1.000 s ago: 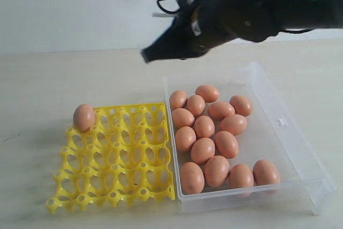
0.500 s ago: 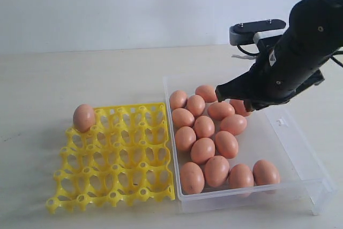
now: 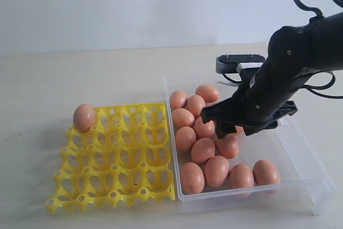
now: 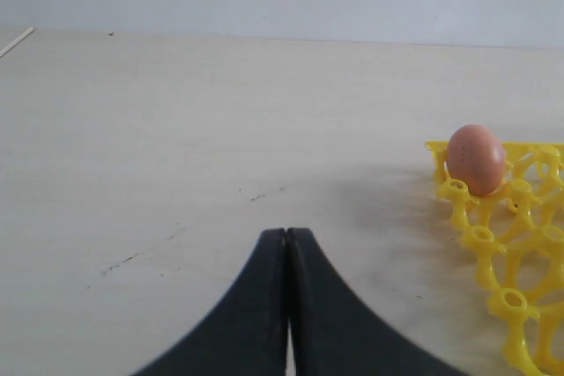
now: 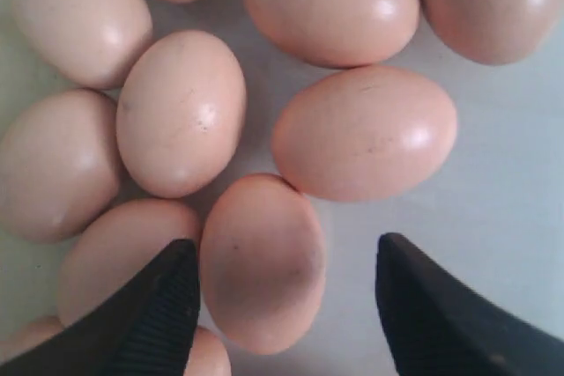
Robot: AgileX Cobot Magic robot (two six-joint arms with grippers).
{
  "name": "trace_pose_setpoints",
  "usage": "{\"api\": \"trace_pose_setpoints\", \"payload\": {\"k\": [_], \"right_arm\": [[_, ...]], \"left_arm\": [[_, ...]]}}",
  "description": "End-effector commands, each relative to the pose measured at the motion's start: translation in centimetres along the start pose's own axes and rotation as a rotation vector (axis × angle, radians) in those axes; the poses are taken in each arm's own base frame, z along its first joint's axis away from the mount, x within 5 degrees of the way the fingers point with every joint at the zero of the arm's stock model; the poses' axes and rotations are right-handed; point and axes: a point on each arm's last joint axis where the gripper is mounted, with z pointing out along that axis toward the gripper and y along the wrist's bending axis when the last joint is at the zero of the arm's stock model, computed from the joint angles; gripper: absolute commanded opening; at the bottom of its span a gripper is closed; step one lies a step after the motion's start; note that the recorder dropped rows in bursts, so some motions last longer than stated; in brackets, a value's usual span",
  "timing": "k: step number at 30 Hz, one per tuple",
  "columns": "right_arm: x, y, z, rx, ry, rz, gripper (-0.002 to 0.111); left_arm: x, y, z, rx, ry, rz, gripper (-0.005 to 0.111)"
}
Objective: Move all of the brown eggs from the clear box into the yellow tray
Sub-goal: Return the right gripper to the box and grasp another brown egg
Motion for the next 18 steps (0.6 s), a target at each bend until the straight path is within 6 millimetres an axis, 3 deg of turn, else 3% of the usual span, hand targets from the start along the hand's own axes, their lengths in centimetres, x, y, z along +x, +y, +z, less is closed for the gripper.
{"api": "trace_pose_setpoints", "payload": {"k": [1,10,12,16,18], "right_arm": [[-0.4,-0.2,1.4,0.003,-0.008,-0.016,0.058],[-0.3,-0.3,3.5,0.015,0.042,-0.022,0.053],[-0.3,-0.3,3.6,0.016,0.045,-0.024,0.04],[-0.3,-0.3,3.0,0.013,0.045,-0.065,0.0],[-0.3,-0.2,1.8,0.009,0.042,-0.082,0.0]], "left_arm": [[-0.2,-0.1,-0.1,0.008,-0.019,-0.008,0.0],[-0.2,-0.1,-0.1,0.008,-0.019,-0.008,0.0],[-0.2,-0.1,-0.1,0.008,-0.019,-0.008,0.0],[-0.2,-0.1,-0.1,0.008,-0.019,-0.008,0.0],[-0.2,-0.1,-0.1,0.008,-0.019,-0.008,0.0]]}}
